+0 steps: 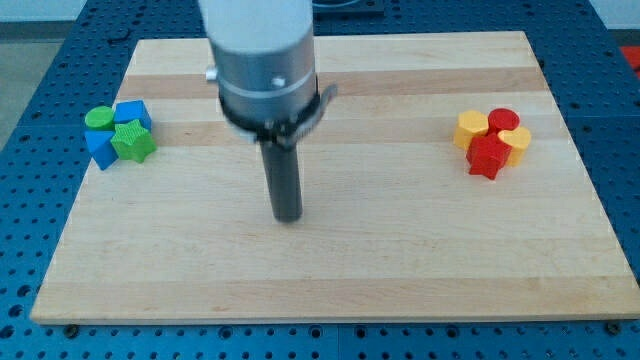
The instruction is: Push a group of blocks up a bit
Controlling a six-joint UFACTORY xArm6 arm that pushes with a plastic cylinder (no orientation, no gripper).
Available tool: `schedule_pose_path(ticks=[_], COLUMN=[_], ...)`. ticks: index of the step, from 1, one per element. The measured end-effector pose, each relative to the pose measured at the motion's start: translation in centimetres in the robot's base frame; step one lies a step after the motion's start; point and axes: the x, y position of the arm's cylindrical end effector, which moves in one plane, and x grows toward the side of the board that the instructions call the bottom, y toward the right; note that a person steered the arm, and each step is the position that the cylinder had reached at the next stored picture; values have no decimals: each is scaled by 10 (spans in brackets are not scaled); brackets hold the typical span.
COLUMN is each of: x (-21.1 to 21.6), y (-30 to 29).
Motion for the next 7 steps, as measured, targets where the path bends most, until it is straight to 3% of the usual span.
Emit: schedule_pose_path(ticks=[2, 4, 5, 7], x=[-14, -74, -70, -136], y=[-121, -249, -250, -228])
